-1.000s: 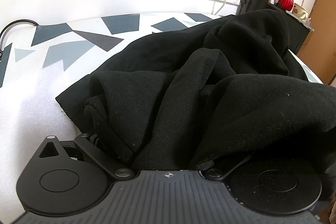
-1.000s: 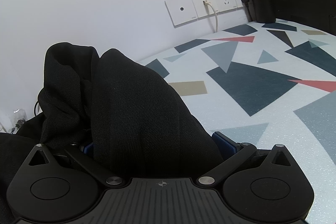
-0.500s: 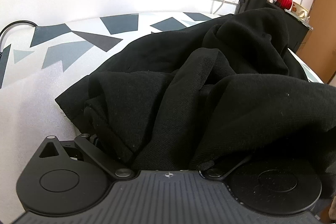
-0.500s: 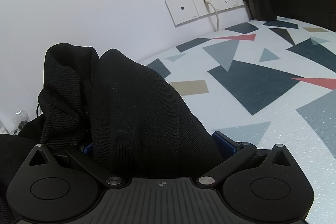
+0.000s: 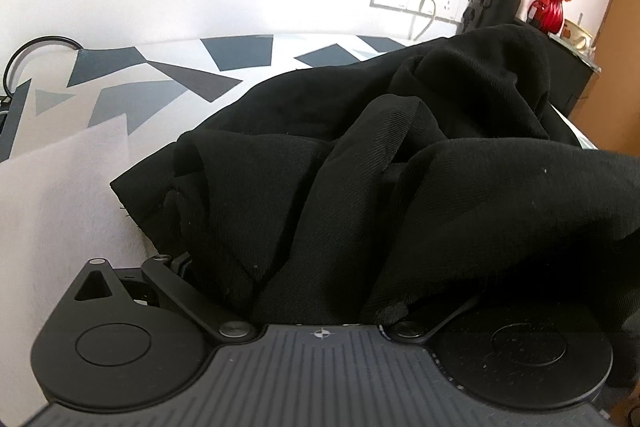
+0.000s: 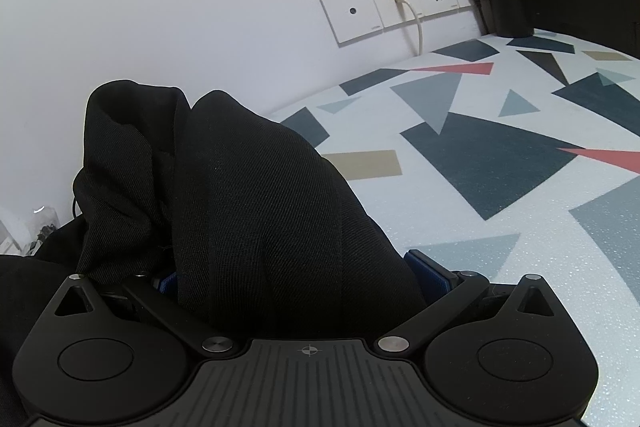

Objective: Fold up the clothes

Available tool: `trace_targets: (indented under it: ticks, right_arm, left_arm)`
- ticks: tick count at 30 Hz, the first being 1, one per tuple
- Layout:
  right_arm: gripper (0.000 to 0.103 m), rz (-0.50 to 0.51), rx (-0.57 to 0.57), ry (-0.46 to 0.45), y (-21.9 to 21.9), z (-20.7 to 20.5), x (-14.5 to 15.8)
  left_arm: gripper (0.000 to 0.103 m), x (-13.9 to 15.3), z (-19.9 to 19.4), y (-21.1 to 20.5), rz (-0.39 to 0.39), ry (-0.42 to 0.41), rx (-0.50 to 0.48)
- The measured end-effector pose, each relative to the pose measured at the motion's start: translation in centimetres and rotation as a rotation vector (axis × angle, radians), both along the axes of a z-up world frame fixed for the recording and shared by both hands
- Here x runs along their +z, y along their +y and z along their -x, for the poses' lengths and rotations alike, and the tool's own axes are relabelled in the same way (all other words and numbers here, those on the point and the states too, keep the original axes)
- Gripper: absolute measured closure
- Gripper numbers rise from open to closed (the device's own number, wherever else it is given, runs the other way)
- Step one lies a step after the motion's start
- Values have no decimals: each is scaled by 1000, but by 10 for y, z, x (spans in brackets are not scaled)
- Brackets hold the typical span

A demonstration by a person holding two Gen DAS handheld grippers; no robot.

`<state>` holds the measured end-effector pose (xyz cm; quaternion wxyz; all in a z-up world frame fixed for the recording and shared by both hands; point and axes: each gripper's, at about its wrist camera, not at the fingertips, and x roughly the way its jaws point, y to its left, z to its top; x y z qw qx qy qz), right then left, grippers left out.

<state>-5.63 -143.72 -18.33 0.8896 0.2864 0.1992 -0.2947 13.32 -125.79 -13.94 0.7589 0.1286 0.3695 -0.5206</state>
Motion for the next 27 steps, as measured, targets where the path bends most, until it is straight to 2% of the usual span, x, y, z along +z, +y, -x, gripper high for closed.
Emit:
trace_targets:
  ticks: [4, 9, 12, 15, 17, 20, 27]
  right_arm:
    - [1, -5, 20, -1, -2, 0, 0]
    - [1, -14, 108, 14, -12, -1, 2]
    - [1, -41, 265, 13, -34, -2, 3]
    - [1, -71, 453, 1, -63, -2, 2]
    - [1, -69, 544, -6, -73, -2, 2]
    - [0, -73, 612, -40, -80, 3, -2]
    - [1, -72, 597, -48, -79, 5, -2]
  left_arm:
    - [0, 0, 2, -1, 1, -4, 18]
    - [0, 1, 3, -2, -12, -1, 40]
    - [0, 2, 9, -3, -18, -8, 89]
    - [0, 1, 19, -3, -19, -7, 178]
    - [0, 0, 26, -5, -14, -12, 235]
    - [0, -1, 32, -3, -5, -10, 300]
    - [0, -5, 36, 4, 27, -8, 347]
